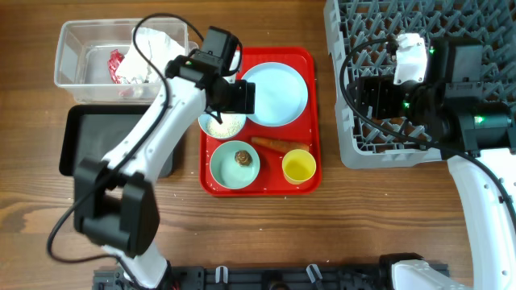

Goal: Sort waste into correct bins and load items into the dishwasher rack
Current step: 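Reach the left gripper to the light-blue rice bowl on the red tray, then grasp the rice bowl rim with the left gripper and lift it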

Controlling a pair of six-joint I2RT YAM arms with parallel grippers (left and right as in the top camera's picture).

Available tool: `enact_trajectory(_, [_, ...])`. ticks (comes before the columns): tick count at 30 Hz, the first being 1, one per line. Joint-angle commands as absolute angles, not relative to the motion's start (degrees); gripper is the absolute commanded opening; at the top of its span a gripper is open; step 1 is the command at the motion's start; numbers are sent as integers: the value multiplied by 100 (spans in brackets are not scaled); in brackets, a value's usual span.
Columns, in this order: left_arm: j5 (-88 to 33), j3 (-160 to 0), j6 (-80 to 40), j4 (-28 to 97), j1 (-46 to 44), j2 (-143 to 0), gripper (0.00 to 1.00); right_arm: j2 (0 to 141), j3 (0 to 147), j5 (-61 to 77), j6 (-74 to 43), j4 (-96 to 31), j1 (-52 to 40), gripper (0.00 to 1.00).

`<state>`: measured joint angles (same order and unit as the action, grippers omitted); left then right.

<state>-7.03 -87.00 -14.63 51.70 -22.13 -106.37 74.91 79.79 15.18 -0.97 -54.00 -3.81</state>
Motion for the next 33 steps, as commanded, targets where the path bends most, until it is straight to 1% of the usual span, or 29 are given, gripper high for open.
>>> enact_trajectory(1, [-528, -8764, -1739, 5196, -2202, -11015, 79, 7544, 8110, 1422, 3, -5400, -368, 93])
enact_trajectory(10, [-523, -8715, -1710, 5192, -2290, -11332, 72, 7544, 8110, 1400, 1, -5371, -368, 90])
enact_trajectory(17, [-436, -8547, -1697, 5015, -2462, -11343, 56, 7544, 8110, 1334, 3, -5339, -368, 89])
enact_trajectory(19, [-436, -8523, -1695, 5017, -2504, -11345, 54, 7544, 8110, 1310, 3, -5330, -368, 88])
enact_trajectory(22, [-342, -8449, -1699, 4984, -2574, -11375, 54, 7544, 8110, 1293, 1, -5321, -368, 88])
enact_trajectory(27, [145, -8254, -1699, 4919, -2604, -11419, 53, 7544, 8110, 1291, 3, -5328, -368, 88])
enact_trajectory(33, [161, -8152, -1721, 4772, -2655, -11424, 46, 7544, 8110, 1293, 3, -5293, -368, 89])
